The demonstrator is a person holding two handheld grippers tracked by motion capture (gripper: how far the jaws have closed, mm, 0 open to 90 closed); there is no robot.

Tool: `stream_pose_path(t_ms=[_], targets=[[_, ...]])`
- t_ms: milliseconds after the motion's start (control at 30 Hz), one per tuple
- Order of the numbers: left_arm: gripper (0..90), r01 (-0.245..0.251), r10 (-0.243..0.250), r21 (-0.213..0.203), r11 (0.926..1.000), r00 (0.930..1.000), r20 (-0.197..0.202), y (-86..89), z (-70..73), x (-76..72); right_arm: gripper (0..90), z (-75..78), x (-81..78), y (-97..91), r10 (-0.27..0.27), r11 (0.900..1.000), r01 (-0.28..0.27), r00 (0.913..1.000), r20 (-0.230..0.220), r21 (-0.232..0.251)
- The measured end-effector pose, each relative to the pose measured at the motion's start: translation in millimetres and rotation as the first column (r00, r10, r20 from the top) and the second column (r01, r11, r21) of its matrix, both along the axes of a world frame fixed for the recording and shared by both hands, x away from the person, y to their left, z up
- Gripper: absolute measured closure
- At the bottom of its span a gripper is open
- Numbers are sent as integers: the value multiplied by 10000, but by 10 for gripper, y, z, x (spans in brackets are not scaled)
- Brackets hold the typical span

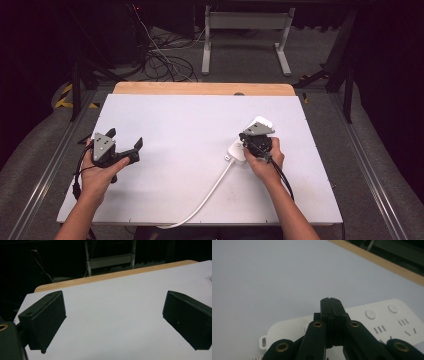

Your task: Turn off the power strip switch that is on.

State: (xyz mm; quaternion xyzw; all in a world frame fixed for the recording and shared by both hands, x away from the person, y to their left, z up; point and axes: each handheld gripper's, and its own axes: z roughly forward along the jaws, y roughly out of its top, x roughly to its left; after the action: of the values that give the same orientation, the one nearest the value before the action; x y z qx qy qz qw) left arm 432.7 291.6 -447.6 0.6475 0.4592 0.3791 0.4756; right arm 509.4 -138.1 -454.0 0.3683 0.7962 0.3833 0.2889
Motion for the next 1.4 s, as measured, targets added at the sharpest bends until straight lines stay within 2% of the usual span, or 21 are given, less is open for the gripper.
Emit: stream_pose_path(t_ms=[100,167,400,533,600,733,833,1033,1100,1133,1167,1233,1300,1400], targets=[[52,46,-46,54,10000,10000,-2,-3,1,-1,900,71,-21,-55,154,9985,-165,9996,222,519],[52,52,-52,46,10000,10000,-23,-4,1,0,851,111,-39,-89,192,9969,-224,9989,428,759],[52,32,-32,47,10000,10000,-45,0,-2,4,777,184,-83,-140,243,9940,-319,9971,727,1050],[52,41,-40,39,10000,10000,-50,-2,-4,3,652,226,-117,-163,80,9921,-204,9950,997,1236],[51,0,0,8,10000,10000,-33,-3,-6,3,581,250,-134,-186,-51,9922,-121,9904,1378,1239],[52,-32,32,24,10000,10000,-44,0,-6,4,414,304,-161,-286,-479,9849,153,9813,1867,1725],[51,-47,47,17,10000,10000,-41,-1,-7,4,330,345,-187,-377,-607,9799,173,9747,2150,1985],[51,-46,47,22,10000,10000,-53,0,-7,4,191,361,-232,-502,-767,9752,255,9707,2278,2197],[51,-78,78,-3,10000,10000,-44,-1,-7,3,126,357,-244,-531,-812,9741,216,9624,2591,2253],[51,-78,78,1,10000,10000,-44,-1,-7,3,123,360,-254,-545,-790,9737,174,9610,2651,2272],[51,-74,74,-6,10000,10000,-22,-1,-9,4,121,362,-267,-555,-877,9722,234,9591,2692,2331],[51,-39,39,13,10000,10000,-30,1,-10,5,116,364,-296,-590,-945,9630,163,9552,2803,2691],[51,-39,39,9,10000,10000,-23,1,-11,5,110,364,-343,-624,-955,9548,121,9587,2679,2971],[50,-52,52,12,10000,10000,-14,0,-11,6,95,350,-428,-687,-948,9474,23,9570,2740,3200]])
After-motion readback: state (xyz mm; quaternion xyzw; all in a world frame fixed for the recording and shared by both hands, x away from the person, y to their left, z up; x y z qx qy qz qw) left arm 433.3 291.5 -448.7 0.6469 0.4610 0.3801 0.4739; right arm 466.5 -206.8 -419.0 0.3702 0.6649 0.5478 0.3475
